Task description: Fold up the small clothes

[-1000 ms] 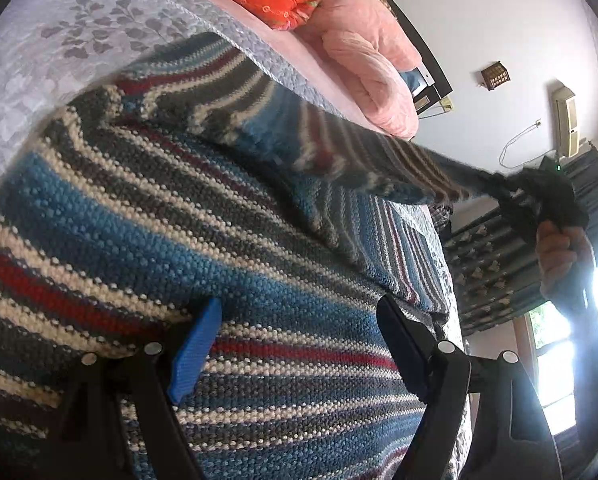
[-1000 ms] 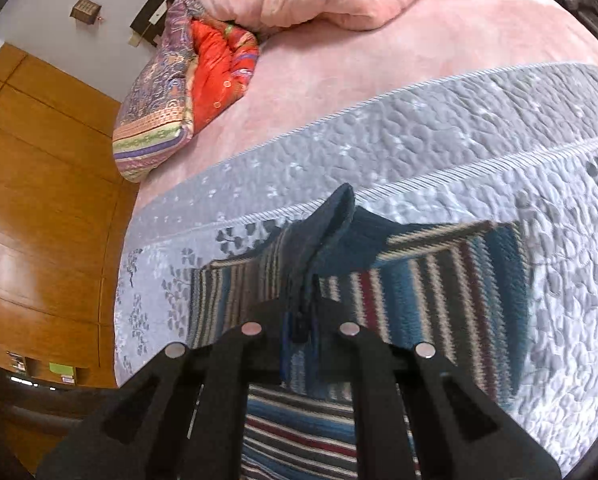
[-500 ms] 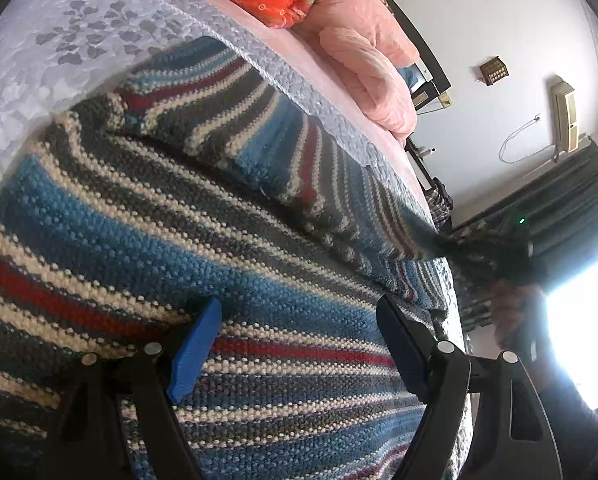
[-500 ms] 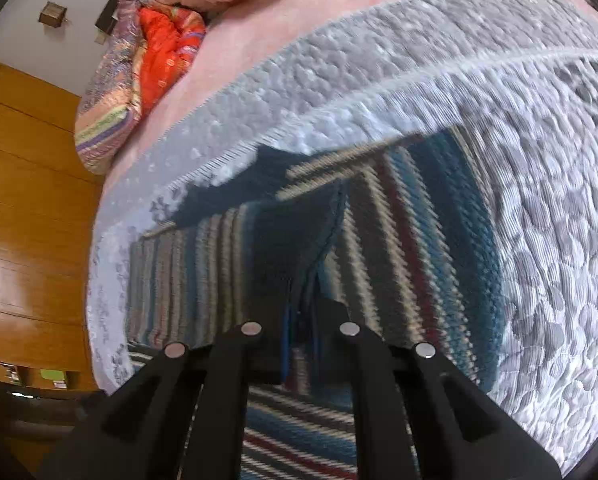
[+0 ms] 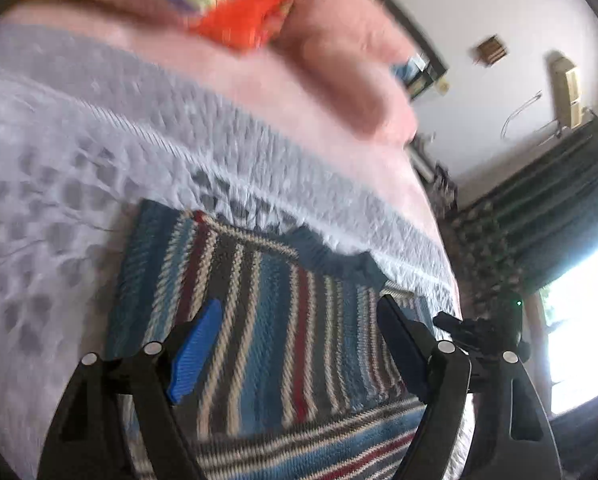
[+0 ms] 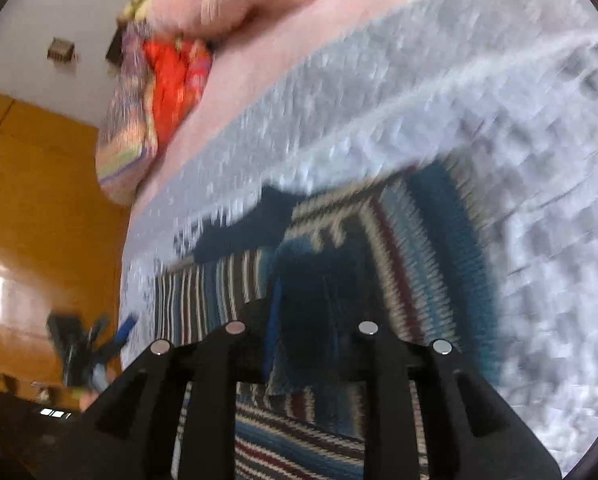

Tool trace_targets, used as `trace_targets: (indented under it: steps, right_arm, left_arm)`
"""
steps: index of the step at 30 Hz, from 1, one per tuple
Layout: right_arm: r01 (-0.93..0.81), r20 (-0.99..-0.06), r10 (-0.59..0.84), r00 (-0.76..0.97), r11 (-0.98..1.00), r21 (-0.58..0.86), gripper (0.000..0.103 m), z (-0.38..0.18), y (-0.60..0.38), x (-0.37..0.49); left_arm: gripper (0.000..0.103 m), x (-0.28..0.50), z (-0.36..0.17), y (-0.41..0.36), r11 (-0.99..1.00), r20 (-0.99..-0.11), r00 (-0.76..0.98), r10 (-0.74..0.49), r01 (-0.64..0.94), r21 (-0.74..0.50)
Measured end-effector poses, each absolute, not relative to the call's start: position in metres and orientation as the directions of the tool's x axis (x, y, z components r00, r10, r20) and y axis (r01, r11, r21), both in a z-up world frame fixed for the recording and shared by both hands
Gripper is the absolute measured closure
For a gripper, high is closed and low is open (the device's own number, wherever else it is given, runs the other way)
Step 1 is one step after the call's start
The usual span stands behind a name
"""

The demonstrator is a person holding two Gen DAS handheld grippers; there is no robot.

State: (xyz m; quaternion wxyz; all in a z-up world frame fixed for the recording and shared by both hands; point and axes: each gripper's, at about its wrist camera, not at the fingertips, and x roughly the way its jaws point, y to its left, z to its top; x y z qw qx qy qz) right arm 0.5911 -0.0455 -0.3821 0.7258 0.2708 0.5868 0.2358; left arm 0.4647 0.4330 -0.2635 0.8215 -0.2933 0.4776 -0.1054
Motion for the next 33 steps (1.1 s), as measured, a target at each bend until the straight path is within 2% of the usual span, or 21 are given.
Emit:
trace_targets:
  steps: [2,3,4,6,7,8,10,13,15,16,18,19,20,21,24,26,27,31,33]
  right_arm:
    - [-0.027,-0.757,0.636,0.15,0.768,0.64,0.084,-0.403,-0.034,0.593]
    - [-0.028,-0.773,0.618,0.14,0.783,0.621,0.09,-0.409,-0.033,0.592]
    - [-0.038,-0.79,0.599,0.13,0.799,0.6,0.099,-0.416,-0.032,0.593]
    - [-0.043,-0.788,0.603,0.124,0.797,0.602,0.103,-0.414,-0.038,0.593]
    - [-0.044,-0.778,0.615,0.13,0.787,0.615,0.095,-0.408,-0.042,0.592]
    - [-0.052,-0.767,0.626,0.139,0.778,0.626,0.093,-0.401,-0.045,0.589]
    - [-0.091,-0.739,0.661,0.132,0.75,0.655,0.093,-0.39,-0.048,0.578]
    - [-0.117,-0.753,0.654,0.079,0.756,0.644,0.093,-0.399,-0.041,0.564]
    - [-0.119,-0.787,0.614,0.062,0.787,0.605,0.097,-0.417,-0.036,0.559]
    - [-0.119,-0.789,0.61,0.069,0.79,0.601,0.1,-0.418,-0.036,0.558]
    - [-0.087,-0.768,0.635,0.083,0.772,0.629,0.094,-0.41,-0.041,0.556]
    - [-0.083,-0.752,0.652,0.093,0.758,0.647,0.085,-0.402,-0.046,0.551]
    - [-0.089,-0.739,0.665,0.108,0.747,0.659,0.083,-0.393,-0.051,0.545]
    - [-0.092,-0.729,0.673,0.125,0.739,0.667,0.083,-0.386,-0.061,0.54]
    - [-0.018,-0.743,0.653,0.149,0.753,0.658,0.082,-0.397,-0.086,0.533]
    - [0.014,-0.767,0.629,0.126,0.772,0.635,0.095,-0.417,-0.089,0.529]
    - [0.01,-0.775,0.619,0.125,0.781,0.625,0.097,-0.421,-0.088,0.528]
    - [0.018,-0.729,0.665,0.162,0.737,0.676,0.078,-0.394,-0.096,0.519]
    - [0.019,-0.712,0.683,0.164,0.72,0.694,0.077,-0.382,-0.109,0.503]
  left_arm:
    - [0.023,0.484,-0.294,0.437,0.82,-0.784,0.443,-0.434,-0.166,-0.548]
    - [0.024,0.488,-0.306,0.436,0.832,-0.812,0.41,-0.415,-0.19,-0.521]
    - [0.025,0.493,-0.323,0.437,0.845,-0.836,0.376,-0.4,-0.203,-0.495]
    - [0.025,0.494,-0.322,0.431,0.868,-0.845,0.373,-0.383,-0.169,-0.468]
    - [0.025,0.494,-0.317,0.428,0.874,-0.85,0.369,-0.377,-0.161,-0.458]
    - [0.025,0.489,-0.307,0.426,0.869,-0.836,0.38,-0.395,-0.141,-0.474]
    - [0.025,0.476,-0.294,0.42,0.844,-0.795,0.388,-0.466,-0.074,-0.531]
    - [0.025,0.452,-0.29,0.406,0.844,-0.791,0.35,-0.501,-0.004,-0.537]
    - [0.025,0.446,-0.306,0.407,0.874,-0.837,0.314,-0.448,-0.044,-0.484]
    - [0.029,0.444,-0.316,0.411,0.881,-0.848,0.31,-0.429,-0.063,-0.469]
    - [0.031,0.439,-0.313,0.416,0.872,-0.842,0.323,-0.433,-0.088,-0.482]
    - [0.03,0.434,-0.305,0.417,0.851,-0.821,0.335,-0.462,-0.095,-0.517]
    - [0.027,0.429,-0.3,0.418,0.831,-0.798,0.346,-0.493,-0.084,-0.55]
    - [0.025,0.425,-0.295,0.417,0.821,-0.782,0.355,-0.512,-0.064,-0.567]
    - [0.024,0.416,-0.303,0.415,0.869,-0.832,0.332,-0.444,-0.069,-0.491]
    - [0.024,0.413,-0.314,0.421,0.864,-0.832,0.337,-0.44,-0.092,-0.495]
    - [0.024,0.412,-0.312,0.42,0.867,-0.835,0.341,-0.432,-0.097,-0.488]
    - [0.023,0.388,-0.289,0.422,0.84,-0.82,0.331,-0.466,-0.127,-0.528]
    - [0.019,0.365,-0.283,0.426,0.834,-0.818,0.316,-0.481,-0.125,-0.538]
